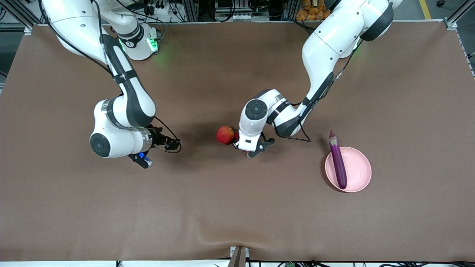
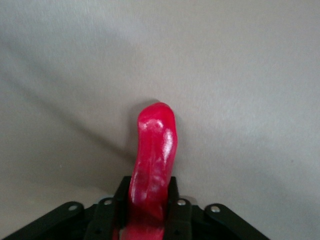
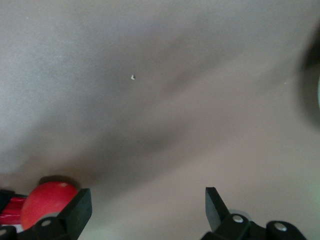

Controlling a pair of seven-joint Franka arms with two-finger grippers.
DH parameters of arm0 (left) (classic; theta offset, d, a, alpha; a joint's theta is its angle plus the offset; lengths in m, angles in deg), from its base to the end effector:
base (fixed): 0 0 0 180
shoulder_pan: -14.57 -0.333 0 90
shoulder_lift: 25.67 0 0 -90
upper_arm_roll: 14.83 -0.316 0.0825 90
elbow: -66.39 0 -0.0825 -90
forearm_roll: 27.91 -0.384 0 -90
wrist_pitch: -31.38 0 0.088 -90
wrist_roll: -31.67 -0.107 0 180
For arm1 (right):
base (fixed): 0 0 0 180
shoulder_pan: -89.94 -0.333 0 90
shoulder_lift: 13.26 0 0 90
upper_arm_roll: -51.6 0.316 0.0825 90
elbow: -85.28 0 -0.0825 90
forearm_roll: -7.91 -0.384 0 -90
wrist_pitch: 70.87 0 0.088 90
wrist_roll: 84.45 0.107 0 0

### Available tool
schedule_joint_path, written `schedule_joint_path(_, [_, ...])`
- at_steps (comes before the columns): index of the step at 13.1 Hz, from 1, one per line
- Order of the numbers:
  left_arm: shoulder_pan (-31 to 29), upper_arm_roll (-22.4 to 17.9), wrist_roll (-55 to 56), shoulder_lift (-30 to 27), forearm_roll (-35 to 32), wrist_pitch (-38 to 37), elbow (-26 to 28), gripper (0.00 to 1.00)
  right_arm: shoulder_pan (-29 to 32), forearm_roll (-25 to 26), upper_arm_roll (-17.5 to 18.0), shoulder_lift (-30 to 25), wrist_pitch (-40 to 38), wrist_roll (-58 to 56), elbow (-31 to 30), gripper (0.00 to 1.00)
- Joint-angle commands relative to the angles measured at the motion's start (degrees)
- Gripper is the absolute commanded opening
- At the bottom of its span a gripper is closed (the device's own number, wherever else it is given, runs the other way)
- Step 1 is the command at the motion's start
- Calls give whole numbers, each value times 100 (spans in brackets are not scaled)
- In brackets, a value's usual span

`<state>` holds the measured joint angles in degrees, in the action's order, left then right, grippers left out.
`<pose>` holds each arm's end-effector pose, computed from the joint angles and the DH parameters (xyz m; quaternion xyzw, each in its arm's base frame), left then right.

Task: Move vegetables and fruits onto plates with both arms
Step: 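Place the chili on the pink plate while the right gripper grasps the apple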

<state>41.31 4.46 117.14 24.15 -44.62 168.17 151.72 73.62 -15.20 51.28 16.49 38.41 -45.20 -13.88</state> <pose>0.5323 -0.4863 0.1806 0.9535 0.2977 -0.0024 0.0477 0.5974 0.2009 0.2635 -0.9263 0.2899 0.2284 0.0764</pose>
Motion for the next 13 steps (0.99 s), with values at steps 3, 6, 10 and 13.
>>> schedule_joint_path(3, [-808,-171,-582,-1094,-342,-1310,450,0,-301,-256,-38,92,374,583,19,100])
schedule_joint_path(6, [-1651,-40,-1660,-1632,-281,-2120,441,0,-380,-265,-38,180,497,646,10,100])
schedule_joint_path(10, [-2776,-30,-3567,-1625,-280,-2333,415,0,-775,-282,-38,180,787,1295,36,100])
schedule_joint_path(13, [-3524,-30,-5104,-1528,-324,-2210,380,0,-1336,-282,-38,101,753,2067,151,100])
